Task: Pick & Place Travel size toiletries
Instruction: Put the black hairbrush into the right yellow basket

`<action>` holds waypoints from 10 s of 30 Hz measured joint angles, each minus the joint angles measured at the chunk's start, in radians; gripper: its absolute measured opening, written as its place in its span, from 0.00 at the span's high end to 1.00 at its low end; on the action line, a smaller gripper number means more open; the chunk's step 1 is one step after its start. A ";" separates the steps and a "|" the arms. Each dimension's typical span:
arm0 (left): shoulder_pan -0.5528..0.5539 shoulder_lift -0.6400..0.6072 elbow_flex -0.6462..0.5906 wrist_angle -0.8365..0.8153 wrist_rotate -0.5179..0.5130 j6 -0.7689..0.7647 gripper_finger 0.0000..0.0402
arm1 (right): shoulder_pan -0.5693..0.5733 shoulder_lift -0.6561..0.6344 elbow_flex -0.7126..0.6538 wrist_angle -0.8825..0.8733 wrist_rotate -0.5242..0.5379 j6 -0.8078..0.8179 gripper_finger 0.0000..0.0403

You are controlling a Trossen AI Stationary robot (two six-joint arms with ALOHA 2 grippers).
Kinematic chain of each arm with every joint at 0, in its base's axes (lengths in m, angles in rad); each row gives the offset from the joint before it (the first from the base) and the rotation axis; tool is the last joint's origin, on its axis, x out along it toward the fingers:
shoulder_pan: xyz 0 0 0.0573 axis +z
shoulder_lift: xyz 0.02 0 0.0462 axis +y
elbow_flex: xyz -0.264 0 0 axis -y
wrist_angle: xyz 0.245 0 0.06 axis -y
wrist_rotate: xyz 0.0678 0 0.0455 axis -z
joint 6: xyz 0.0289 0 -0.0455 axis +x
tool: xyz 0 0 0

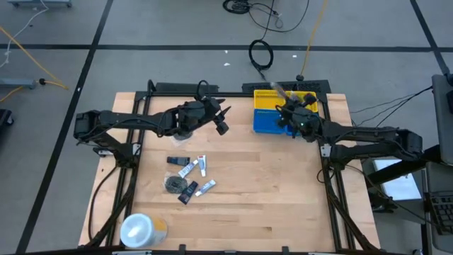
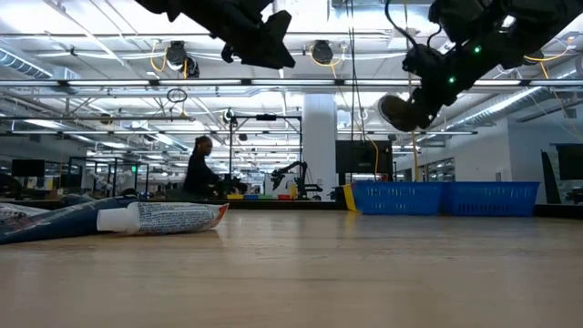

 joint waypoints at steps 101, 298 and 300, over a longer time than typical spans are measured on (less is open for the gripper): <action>0.000 0.001 0.000 -0.024 0.056 -0.033 0.60 | -0.424 0.223 0.000 -0.172 -0.195 -0.004 0.52; 0.118 -0.066 0.000 -0.177 0.446 0.080 0.61 | 0.014 0.040 0.000 0.203 -0.707 0.254 0.95; 0.118 -0.067 0.001 -0.185 0.446 0.070 0.61 | 0.004 0.018 0.001 0.133 -0.590 0.250 0.95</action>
